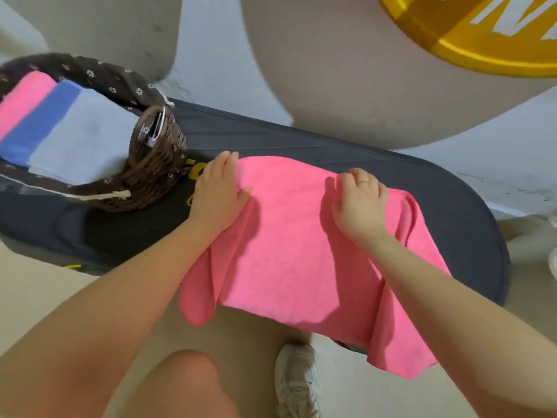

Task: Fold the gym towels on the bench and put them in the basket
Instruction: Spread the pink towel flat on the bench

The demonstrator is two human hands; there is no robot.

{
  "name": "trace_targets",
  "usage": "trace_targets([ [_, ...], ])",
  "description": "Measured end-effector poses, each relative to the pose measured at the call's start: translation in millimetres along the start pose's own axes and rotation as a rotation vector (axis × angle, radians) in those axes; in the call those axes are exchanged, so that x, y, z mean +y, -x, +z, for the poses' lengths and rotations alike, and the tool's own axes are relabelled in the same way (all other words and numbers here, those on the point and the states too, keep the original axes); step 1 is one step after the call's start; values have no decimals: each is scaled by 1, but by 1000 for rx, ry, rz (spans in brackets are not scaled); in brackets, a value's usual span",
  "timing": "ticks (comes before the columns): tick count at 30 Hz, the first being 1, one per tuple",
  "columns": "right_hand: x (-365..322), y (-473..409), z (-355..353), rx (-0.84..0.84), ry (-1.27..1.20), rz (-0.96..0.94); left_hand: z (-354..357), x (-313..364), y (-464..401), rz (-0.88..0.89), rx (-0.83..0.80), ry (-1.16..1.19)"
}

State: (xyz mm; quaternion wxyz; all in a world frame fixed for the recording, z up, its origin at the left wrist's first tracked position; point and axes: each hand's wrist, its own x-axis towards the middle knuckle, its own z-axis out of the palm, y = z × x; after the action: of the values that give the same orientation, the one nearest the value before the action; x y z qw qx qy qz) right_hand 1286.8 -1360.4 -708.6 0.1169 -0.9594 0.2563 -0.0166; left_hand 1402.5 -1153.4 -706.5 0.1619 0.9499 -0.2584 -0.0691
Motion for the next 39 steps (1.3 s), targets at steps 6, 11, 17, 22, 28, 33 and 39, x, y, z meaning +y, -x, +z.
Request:
trace_targets([
  [6, -117, -24, 20, -287, -317, -399, -19, -26, 47, -98, -184, -84],
  [11, -167, -29, 30, -365, -220, -490, -23, -40, 64, -186, -257, 33],
  [17, -173, -52, 38, -349, -45, -373, -10, -29, 77, -116, -316, -284],
  [22, -164, -60, 28, -197, -150, -361, -17, -31, 75, -193, -251, 67],
  [28, -168, -70, 8, -74, -496, -105, -46, -52, 73, -221, -39, 246],
  [33, -179, -69, 5, -291, -593, -139, -70, -64, 70, -254, 103, -141],
  [39, -137, -34, -2, -444, -435, -191, -63, -41, 76, 50, 130, -303],
])
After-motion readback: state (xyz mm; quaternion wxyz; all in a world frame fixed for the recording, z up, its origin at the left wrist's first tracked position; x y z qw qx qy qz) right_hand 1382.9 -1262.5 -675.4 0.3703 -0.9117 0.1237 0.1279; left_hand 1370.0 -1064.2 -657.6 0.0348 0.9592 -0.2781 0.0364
